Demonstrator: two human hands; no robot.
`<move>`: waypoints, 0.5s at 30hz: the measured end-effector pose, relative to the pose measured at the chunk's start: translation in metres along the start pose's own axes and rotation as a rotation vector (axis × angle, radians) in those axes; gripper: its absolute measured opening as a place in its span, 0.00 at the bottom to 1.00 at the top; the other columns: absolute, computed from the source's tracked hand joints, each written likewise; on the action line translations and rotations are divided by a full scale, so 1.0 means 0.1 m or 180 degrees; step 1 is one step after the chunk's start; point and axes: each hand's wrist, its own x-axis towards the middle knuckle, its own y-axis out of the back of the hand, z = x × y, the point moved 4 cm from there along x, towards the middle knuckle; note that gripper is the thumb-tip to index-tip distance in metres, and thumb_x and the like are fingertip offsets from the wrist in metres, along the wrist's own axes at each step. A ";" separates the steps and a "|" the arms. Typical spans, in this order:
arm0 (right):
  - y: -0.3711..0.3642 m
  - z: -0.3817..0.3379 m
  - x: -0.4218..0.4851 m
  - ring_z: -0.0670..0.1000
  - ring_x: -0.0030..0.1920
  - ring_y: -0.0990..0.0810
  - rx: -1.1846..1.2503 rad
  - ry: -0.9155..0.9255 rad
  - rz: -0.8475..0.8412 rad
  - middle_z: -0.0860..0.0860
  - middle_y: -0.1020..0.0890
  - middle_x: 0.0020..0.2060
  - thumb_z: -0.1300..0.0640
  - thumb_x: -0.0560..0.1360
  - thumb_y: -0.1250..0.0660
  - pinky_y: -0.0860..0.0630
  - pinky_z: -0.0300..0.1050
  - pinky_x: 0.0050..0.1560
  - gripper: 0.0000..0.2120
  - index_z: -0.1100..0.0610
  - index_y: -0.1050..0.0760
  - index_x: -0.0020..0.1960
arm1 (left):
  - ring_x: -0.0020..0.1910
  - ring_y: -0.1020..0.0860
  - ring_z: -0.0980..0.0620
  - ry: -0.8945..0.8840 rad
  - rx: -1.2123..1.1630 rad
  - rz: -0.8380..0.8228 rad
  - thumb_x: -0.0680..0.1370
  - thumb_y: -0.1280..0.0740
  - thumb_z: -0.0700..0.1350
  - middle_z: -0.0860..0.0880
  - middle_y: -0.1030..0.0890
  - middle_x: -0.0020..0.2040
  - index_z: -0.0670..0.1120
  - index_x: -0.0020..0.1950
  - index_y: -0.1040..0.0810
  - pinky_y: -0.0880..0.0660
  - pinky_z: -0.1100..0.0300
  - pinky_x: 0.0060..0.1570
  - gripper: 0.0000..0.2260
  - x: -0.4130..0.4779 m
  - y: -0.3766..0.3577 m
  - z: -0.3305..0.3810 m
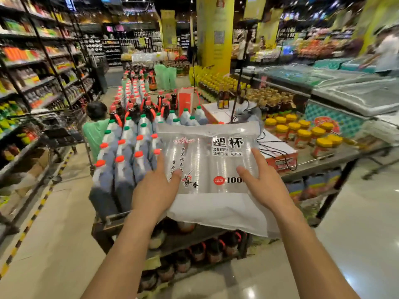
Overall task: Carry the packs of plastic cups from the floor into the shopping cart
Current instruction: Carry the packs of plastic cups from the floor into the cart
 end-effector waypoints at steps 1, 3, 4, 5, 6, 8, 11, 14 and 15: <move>0.26 0.21 0.08 0.60 0.71 0.33 -0.0022 -0.0052 0.0086 0.58 0.33 0.72 0.37 0.77 0.40 0.33 0.54 0.65 0.35 0.43 0.51 0.79 | 0.66 0.28 0.36 -0.0028 -0.0005 -0.0067 0.80 0.46 0.61 0.38 0.32 0.72 0.55 0.79 0.55 0.30 0.45 0.59 0.31 0.06 -0.17 0.31; 0.77 0.62 0.21 0.59 0.72 0.34 -0.0089 -0.0145 0.0264 0.57 0.34 0.73 0.37 0.77 0.41 0.34 0.54 0.66 0.35 0.43 0.51 0.79 | 0.67 0.30 0.37 -0.0135 -0.0044 -0.0171 0.81 0.47 0.62 0.37 0.32 0.72 0.54 0.79 0.54 0.31 0.45 0.61 0.31 0.18 -0.49 0.93; 1.03 0.82 0.27 0.59 0.72 0.34 -0.0120 -0.0192 0.0351 0.57 0.34 0.74 0.37 0.77 0.41 0.34 0.53 0.66 0.35 0.43 0.51 0.79 | 0.67 0.30 0.37 -0.0237 -0.0086 -0.0207 0.80 0.47 0.62 0.38 0.31 0.71 0.54 0.79 0.54 0.32 0.45 0.62 0.31 0.22 -0.65 1.24; 1.29 1.00 0.31 0.58 0.72 0.34 -0.0149 -0.0229 0.0447 0.56 0.34 0.74 0.37 0.77 0.41 0.34 0.53 0.66 0.35 0.43 0.51 0.79 | 0.67 0.30 0.37 -0.0346 -0.0131 -0.0249 0.80 0.47 0.63 0.37 0.31 0.71 0.53 0.79 0.54 0.32 0.45 0.62 0.31 0.27 -0.80 1.54; 1.53 1.17 0.34 0.58 0.71 0.33 -0.0170 -0.0271 0.0542 0.56 0.33 0.73 0.37 0.77 0.40 0.34 0.53 0.65 0.35 0.43 0.51 0.79 | 0.67 0.30 0.37 -0.0444 -0.0171 -0.0291 0.80 0.47 0.63 0.37 0.30 0.70 0.54 0.79 0.54 0.32 0.45 0.62 0.31 0.31 -0.94 1.84; 2.01 1.50 0.38 0.58 0.69 0.30 -0.0236 -0.0335 0.0764 0.55 0.30 0.71 0.39 0.78 0.39 0.32 0.51 0.62 0.34 0.43 0.50 0.79 | 0.65 0.29 0.36 -0.0659 -0.0236 -0.0370 0.80 0.47 0.62 0.36 0.29 0.69 0.54 0.79 0.53 0.32 0.46 0.61 0.31 0.40 -1.23 2.41; 2.60 1.99 0.44 0.58 0.67 0.28 -0.0295 -0.0534 0.1040 0.56 0.28 0.70 0.40 0.78 0.39 0.32 0.49 0.59 0.33 0.43 0.48 0.78 | 0.66 0.30 0.36 -0.0983 -0.0283 -0.0517 0.80 0.47 0.63 0.35 0.31 0.70 0.53 0.80 0.55 0.32 0.46 0.60 0.33 0.52 -1.62 3.24; 3.09 2.48 0.50 0.58 0.67 0.28 -0.0399 -0.0766 0.1289 0.57 0.28 0.69 0.41 0.78 0.39 0.32 0.48 0.58 0.33 0.45 0.47 0.78 | 0.65 0.29 0.36 -0.1324 -0.0349 -0.0665 0.80 0.47 0.63 0.35 0.29 0.68 0.52 0.80 0.55 0.31 0.47 0.58 0.33 0.66 -2.03 3.94; 3.22 2.63 0.52 0.58 0.67 0.28 -0.0429 -0.0838 0.1363 0.56 0.28 0.70 0.41 0.78 0.39 0.32 0.48 0.58 0.33 0.46 0.47 0.79 | 0.64 0.28 0.36 -0.1454 -0.0395 -0.0699 0.79 0.47 0.64 0.35 0.28 0.67 0.53 0.79 0.54 0.30 0.47 0.58 0.33 0.71 -2.18 4.16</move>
